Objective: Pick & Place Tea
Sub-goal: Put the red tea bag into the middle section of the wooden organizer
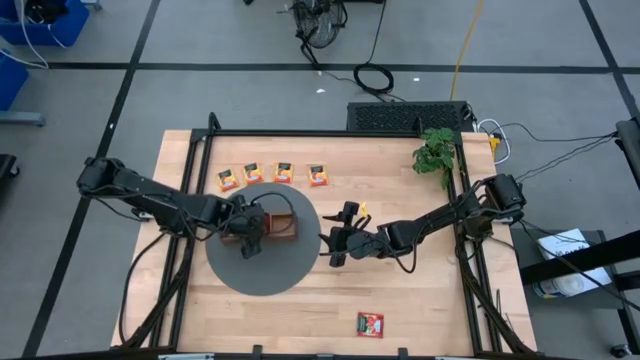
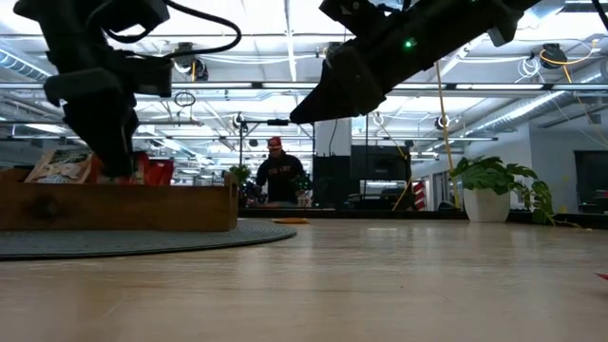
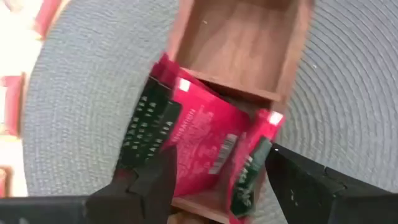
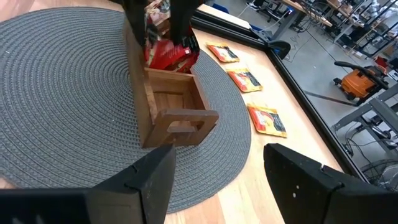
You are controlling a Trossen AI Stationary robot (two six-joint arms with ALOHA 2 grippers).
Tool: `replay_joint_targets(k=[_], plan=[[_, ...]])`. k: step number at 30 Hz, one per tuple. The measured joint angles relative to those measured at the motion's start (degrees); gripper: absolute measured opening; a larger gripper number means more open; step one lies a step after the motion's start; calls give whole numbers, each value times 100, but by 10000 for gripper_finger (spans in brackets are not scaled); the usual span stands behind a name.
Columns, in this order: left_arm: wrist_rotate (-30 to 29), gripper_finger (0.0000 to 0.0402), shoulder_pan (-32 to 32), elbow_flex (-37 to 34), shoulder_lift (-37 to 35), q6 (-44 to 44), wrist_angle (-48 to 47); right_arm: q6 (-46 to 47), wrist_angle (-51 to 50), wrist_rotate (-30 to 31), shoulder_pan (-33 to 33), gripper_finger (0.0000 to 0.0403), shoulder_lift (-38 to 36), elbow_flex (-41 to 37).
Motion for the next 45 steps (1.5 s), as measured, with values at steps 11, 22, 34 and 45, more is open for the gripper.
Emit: replay_joint_targets(k=[11,22,34,45], plan=[[7,246,105,448,0,34,-410,0,50,4,0,226,0,0],[953,186,-177,626,-2,462,-334,0,73,4,0,226,0,0],[507,15,-198,616,-2,530,-375,0,71,0,-2,226,2,0],[794,4,-190,611,551,676,-380,0,66,-7,-2,226,2,0]])
